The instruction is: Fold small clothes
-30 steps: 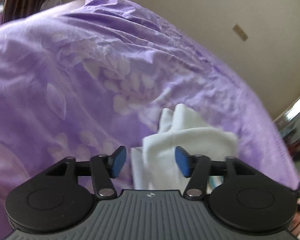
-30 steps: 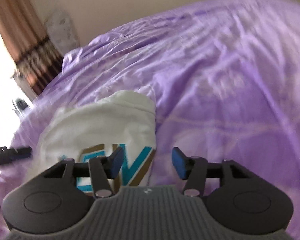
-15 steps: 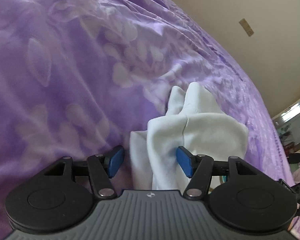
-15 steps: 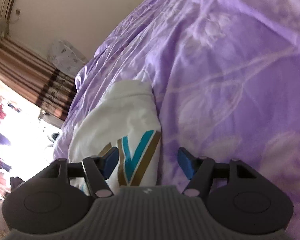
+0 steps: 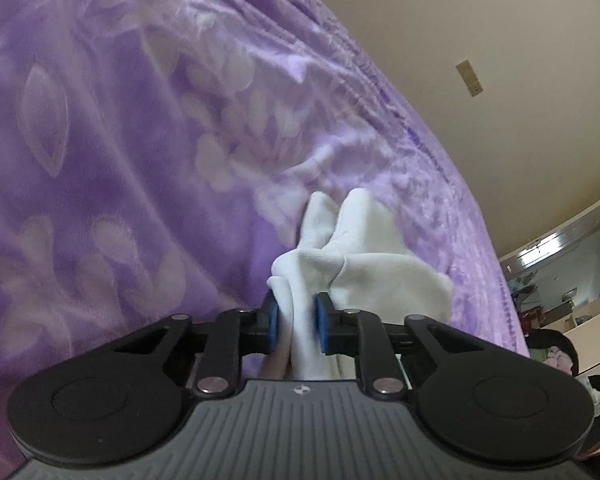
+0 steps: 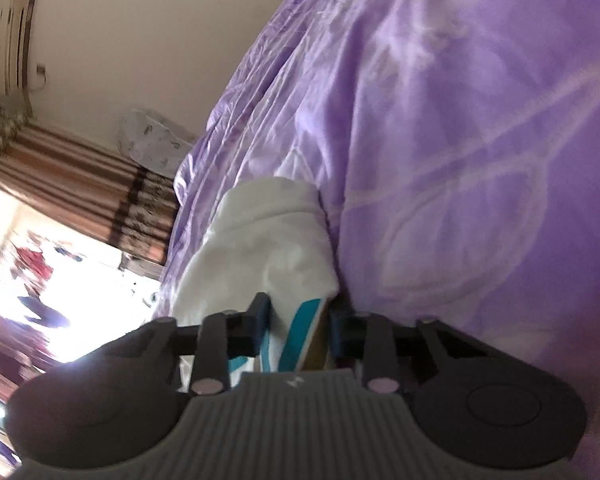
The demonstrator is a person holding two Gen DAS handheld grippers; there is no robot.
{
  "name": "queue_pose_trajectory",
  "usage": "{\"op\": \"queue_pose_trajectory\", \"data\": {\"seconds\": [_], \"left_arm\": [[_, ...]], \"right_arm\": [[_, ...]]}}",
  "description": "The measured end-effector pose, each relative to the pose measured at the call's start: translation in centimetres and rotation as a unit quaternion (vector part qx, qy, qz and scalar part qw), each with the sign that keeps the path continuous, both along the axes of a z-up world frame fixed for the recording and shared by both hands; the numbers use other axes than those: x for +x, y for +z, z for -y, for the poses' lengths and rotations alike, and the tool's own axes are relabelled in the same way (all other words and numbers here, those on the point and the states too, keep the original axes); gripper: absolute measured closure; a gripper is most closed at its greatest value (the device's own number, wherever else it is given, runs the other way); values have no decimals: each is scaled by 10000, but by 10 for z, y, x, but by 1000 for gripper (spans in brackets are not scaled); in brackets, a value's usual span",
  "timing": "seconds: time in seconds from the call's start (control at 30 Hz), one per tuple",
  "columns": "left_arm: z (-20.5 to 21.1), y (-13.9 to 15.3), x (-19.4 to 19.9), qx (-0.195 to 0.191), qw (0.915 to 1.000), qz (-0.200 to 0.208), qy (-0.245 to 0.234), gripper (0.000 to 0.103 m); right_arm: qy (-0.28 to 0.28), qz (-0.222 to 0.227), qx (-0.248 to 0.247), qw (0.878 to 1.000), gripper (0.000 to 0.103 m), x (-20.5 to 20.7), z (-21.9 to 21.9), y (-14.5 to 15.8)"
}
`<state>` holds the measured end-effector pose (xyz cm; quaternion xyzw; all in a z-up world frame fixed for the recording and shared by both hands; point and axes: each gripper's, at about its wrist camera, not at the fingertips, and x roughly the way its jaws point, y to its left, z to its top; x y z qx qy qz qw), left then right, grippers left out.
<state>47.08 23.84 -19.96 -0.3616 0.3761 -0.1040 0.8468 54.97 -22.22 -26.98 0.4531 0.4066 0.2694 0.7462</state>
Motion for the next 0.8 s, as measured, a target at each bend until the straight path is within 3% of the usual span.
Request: {"op": "queue_pose_trajectory", "data": {"seconds": [0.07, 0.23, 0.33, 0.47, 0.67, 0.8], "left_arm": [[5, 11, -5, 178, 9997, 140, -4, 85], [24, 40, -17, 815, 9962, 308, -9, 86], [39, 63, -32, 1234, 9910, 515, -25, 86], [52, 100, -61, 1519, 9844, 882, -27, 87], [81, 151, -106, 2183, 9684, 1203, -105, 87], [97, 179, -133, 2361, 9621, 1359, -146, 88]], "right_arm": [[8, 208, -121, 9997, 93, -3, -2, 9], [83, 752, -554, 9956, 97, -14, -12, 48], [129, 1021, -759, 9918, 97, -26, -15, 77], [154, 1414, -934, 9854, 98, -50, -20, 121], [135, 1847, -1019, 9774, 98, -100, -12, 178], [107, 2049, -1121, 9723, 99, -135, -1, 211]]}}
